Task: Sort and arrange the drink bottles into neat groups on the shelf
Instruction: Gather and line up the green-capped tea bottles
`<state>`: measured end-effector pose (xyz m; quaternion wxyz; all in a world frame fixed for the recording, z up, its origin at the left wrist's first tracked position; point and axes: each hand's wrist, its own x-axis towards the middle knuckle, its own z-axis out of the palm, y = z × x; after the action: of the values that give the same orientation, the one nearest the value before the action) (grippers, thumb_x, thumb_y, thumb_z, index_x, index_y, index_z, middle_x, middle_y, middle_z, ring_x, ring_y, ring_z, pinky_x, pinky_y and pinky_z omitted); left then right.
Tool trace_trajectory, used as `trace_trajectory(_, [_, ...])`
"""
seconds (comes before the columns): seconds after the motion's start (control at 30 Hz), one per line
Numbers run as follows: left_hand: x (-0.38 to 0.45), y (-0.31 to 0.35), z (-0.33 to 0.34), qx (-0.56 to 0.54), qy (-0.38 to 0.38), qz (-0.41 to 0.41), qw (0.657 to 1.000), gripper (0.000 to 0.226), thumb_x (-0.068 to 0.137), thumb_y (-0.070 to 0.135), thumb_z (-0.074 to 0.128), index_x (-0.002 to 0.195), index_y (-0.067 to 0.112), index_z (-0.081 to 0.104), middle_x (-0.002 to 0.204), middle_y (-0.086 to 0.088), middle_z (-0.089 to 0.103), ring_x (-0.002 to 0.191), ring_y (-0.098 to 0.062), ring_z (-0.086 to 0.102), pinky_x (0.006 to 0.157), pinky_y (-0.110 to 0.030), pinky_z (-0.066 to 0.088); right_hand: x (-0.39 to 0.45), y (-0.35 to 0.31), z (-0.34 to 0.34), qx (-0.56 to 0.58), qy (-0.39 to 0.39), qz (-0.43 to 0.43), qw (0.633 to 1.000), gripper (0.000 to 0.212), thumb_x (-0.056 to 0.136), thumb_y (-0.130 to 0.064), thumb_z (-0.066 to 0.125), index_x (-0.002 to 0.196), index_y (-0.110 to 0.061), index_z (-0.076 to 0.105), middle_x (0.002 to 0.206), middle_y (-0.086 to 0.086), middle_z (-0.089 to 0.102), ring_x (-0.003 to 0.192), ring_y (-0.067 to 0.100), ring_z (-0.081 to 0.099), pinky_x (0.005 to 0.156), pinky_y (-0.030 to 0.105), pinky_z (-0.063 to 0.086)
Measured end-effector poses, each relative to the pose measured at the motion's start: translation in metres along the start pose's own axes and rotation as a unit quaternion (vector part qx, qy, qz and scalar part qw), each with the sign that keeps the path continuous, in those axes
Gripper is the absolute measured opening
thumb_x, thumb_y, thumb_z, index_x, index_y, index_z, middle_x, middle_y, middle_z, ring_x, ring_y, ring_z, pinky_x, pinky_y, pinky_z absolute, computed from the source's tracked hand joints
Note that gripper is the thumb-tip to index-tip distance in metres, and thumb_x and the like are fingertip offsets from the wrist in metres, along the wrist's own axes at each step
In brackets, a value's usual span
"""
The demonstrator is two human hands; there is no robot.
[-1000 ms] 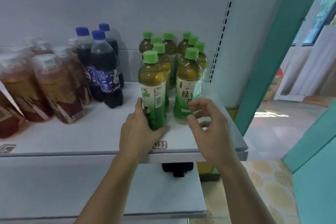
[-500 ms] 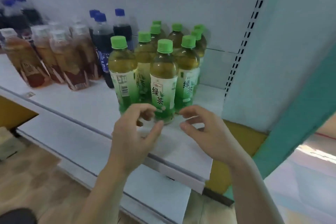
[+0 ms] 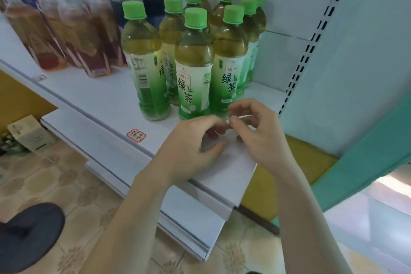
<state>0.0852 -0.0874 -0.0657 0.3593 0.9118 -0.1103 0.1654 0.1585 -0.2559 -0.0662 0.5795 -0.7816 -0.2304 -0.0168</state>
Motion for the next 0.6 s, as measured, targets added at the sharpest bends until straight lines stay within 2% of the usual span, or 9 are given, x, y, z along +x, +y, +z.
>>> trace_trajectory(0.07, [0.0, 0.002, 0.0, -0.032, 0.022, -0.029, 0.999, 0.025, 0.091, 0.016, 0.073, 0.114, 0.025, 0.069, 0.103, 0.014, 0.072, 0.099, -0.002, 0.066, 0.083, -0.019, 0.052, 0.011, 0.002, 0.0, 0.011, 0.003, -0.007, 1.0, 0.019, 0.096, -0.01, 0.065, 0.108, -0.024, 0.067, 0.097, -0.013, 0.071, 0.087, 0.013, 0.071, 0.077, 0.044, 0.06])
trace_trajectory(0.13, [0.004, 0.004, 0.002, -0.07, 0.02, -0.056, 0.996, 0.034, 0.094, 0.015, 0.071, 0.126, 0.024, 0.067, 0.113, 0.013, 0.072, 0.108, -0.001, 0.066, 0.094, -0.022, 0.053, 0.023, 0.003, -0.002, 0.019, 0.001, -0.023, 1.0, 0.02, 0.095, -0.009, 0.065, 0.108, -0.024, 0.067, 0.096, -0.012, 0.071, 0.087, 0.014, 0.071, 0.077, 0.045, 0.06])
trace_trajectory(0.2, [0.012, 0.01, 0.008, -0.08, -0.025, -0.083, 0.993, 0.052, 0.096, 0.024, 0.07, 0.145, 0.027, 0.054, 0.133, 0.011, 0.066, 0.124, 0.003, 0.059, 0.106, -0.023, 0.048, 0.039, 0.006, -0.007, 0.029, 0.001, -0.045, 0.999, 0.02, 0.093, -0.007, 0.065, 0.1, -0.026, 0.068, 0.089, -0.012, 0.071, 0.085, 0.015, 0.069, 0.076, 0.048, 0.06])
trace_trajectory(0.27, [0.023, 0.02, 0.019, -0.035, -0.06, -0.098, 0.993, 0.065, 0.096, 0.035, 0.068, 0.155, 0.032, 0.04, 0.15, 0.012, 0.053, 0.135, 0.005, 0.048, 0.114, -0.025, 0.042, 0.053, 0.008, -0.015, 0.044, -0.004, -0.059, 0.997, 0.022, 0.091, -0.005, 0.065, 0.092, -0.026, 0.068, 0.084, -0.011, 0.071, 0.083, 0.017, 0.069, 0.076, 0.049, 0.059])
trace_trajectory(0.33, [0.04, 0.032, 0.029, 0.016, -0.079, -0.1, 0.992, 0.071, 0.097, 0.04, 0.066, 0.158, 0.032, 0.031, 0.159, 0.015, 0.042, 0.143, 0.003, 0.038, 0.118, -0.026, 0.035, 0.069, 0.009, -0.03, 0.054, -0.024, -0.078, 0.995, 0.023, 0.091, -0.003, 0.066, 0.091, -0.026, 0.068, 0.083, -0.009, 0.071, 0.083, 0.018, 0.069, 0.075, 0.044, 0.06])
trace_trajectory(0.43, [0.071, 0.043, 0.042, 0.059, -0.105, -0.118, 0.986, 0.08, 0.098, 0.049, 0.06, 0.163, 0.033, 0.016, 0.167, 0.014, 0.026, 0.15, -0.002, 0.025, 0.124, -0.029, 0.025, 0.098, 0.008, -0.058, 0.048, -0.043, -0.115, 0.991, 0.021, 0.092, -0.003, 0.066, 0.099, -0.023, 0.067, 0.087, -0.01, 0.07, 0.084, 0.008, 0.067, 0.071, 0.024, 0.055])
trace_trajectory(0.5, [0.088, 0.047, 0.05, 0.093, -0.127, -0.146, 0.977, 0.087, 0.099, 0.051, 0.057, 0.164, 0.032, 0.003, 0.17, 0.013, 0.013, 0.153, -0.003, 0.014, 0.123, -0.022, 0.013, 0.122, 0.004, -0.077, 0.02, -0.02, -0.147, 0.989, 0.021, 0.093, -0.005, 0.065, 0.108, -0.02, 0.065, 0.094, -0.008, 0.068, 0.086, 0.004, 0.064, 0.067, 0.013, 0.049])
trace_trajectory(0.6, [0.106, 0.052, 0.07, 0.129, -0.144, -0.171, 0.966, 0.092, 0.101, 0.05, 0.054, 0.163, 0.028, -0.011, 0.172, 0.009, -0.003, 0.156, -0.006, 0.002, 0.118, -0.017, 0.004, 0.163, -0.006, -0.101, -0.058, 0.019, -0.215, 0.975, 0.024, 0.096, -0.013, 0.062, 0.119, -0.022, 0.061, 0.111, -0.002, 0.064, 0.086, 0.002, 0.061, 0.066, 0.01, 0.048])
